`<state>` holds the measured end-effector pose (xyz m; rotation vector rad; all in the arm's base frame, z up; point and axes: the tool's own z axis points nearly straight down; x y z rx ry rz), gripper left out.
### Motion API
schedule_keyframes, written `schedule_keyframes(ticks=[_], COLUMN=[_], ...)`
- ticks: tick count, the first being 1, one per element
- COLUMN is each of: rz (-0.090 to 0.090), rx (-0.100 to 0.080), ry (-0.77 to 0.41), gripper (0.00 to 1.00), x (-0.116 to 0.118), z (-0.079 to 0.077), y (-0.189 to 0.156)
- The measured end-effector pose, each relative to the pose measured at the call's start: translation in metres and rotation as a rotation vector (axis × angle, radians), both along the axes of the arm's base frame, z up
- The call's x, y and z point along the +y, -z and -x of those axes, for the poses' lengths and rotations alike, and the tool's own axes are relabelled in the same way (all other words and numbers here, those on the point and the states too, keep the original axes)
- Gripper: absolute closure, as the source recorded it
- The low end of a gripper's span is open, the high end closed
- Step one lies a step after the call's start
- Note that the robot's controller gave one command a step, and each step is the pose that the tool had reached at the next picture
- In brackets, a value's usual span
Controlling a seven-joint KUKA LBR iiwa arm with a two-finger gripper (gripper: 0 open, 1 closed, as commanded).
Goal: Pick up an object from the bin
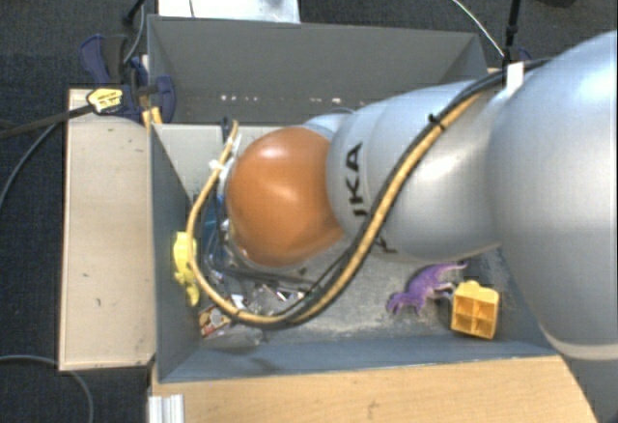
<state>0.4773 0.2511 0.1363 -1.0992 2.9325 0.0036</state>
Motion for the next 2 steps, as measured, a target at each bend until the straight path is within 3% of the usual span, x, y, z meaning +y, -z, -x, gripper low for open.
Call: schedule_keyframes(ticks=[1,2], rz=[0.001,0.0], rx=[0.002,-0.009], ry=[0.004,-0.325], gripper=[0.0,1.0], x=[-0.0029,0.0007], z=[-0.0025,-0.0046], y=[0.067,0.0649])
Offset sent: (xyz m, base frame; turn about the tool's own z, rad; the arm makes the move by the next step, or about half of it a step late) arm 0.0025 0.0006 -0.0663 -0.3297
